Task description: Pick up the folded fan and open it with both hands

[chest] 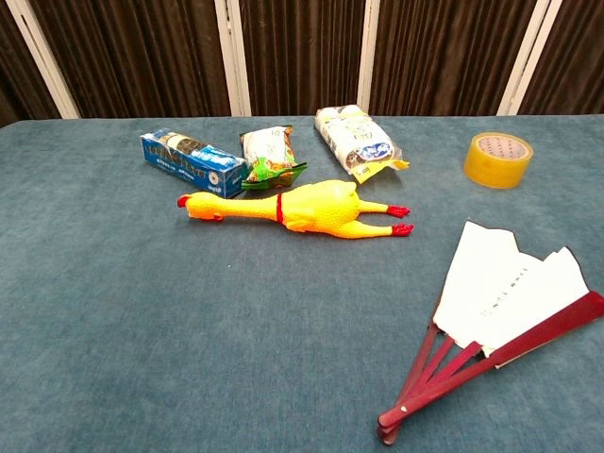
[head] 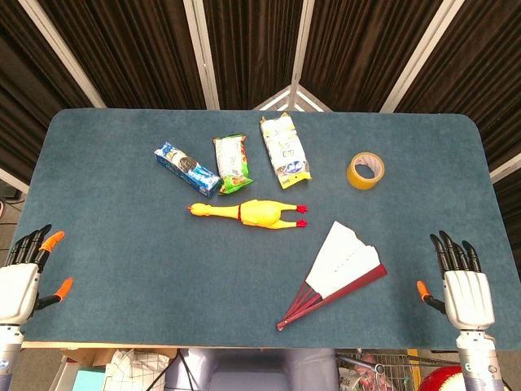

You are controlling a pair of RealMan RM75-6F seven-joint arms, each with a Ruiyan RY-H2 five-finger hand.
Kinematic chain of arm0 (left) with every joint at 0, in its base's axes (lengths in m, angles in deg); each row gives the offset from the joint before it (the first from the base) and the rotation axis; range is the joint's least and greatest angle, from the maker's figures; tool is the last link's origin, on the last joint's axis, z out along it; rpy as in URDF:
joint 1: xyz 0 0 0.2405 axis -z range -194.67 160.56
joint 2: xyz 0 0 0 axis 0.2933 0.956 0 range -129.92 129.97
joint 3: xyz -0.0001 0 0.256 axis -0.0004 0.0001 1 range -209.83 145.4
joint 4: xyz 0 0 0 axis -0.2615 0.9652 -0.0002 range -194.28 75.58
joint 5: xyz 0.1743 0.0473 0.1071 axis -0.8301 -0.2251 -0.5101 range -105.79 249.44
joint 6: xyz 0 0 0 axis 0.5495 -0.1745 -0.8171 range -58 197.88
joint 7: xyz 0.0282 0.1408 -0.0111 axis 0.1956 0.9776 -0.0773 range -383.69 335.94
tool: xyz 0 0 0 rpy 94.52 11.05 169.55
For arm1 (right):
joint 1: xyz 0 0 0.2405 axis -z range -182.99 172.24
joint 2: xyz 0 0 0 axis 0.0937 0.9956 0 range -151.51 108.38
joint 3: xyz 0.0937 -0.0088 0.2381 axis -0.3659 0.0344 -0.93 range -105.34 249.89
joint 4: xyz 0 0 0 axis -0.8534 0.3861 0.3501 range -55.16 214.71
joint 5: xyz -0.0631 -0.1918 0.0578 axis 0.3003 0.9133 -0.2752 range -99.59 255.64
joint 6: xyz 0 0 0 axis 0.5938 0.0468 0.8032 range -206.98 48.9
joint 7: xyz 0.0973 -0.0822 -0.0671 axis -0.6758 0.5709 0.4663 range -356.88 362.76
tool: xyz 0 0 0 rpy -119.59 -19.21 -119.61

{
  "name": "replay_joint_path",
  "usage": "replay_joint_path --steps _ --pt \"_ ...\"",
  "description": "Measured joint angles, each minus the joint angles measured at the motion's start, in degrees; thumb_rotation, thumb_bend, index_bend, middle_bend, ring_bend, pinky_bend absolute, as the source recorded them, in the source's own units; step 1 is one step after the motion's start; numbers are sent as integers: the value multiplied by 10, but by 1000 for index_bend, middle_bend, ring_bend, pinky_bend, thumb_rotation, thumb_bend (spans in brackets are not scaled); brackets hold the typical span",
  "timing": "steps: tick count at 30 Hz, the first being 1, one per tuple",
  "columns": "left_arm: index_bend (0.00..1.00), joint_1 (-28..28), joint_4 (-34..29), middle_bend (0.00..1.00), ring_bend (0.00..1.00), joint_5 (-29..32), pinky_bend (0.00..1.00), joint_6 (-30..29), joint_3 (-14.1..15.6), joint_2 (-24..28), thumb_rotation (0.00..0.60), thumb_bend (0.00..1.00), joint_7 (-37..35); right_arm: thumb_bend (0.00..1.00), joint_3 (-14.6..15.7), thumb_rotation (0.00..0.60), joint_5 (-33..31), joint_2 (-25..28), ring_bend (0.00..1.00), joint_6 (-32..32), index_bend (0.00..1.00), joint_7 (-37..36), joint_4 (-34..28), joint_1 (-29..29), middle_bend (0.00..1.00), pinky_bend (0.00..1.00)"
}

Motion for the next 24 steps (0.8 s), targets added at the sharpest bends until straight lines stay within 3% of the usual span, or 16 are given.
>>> replay_joint_path --steps 4,15,24 --pt "148 2 2 0 0 3 0 7 2 -2 600 413 7 305 2 600 -6 0 154 7 58 2 1 0 90 94" --pt "148 -5 -10 0 0 -9 0 -3 11 6 600 413 4 306 22 600 25 -8 154 22 208 -4 -7 -5 90 112" --pt "151 -20 -12 0 0 -16 0 -29 9 25 600 413 -32 305 53 600 58 -58 166 65 251 39 11 -21 90 112"
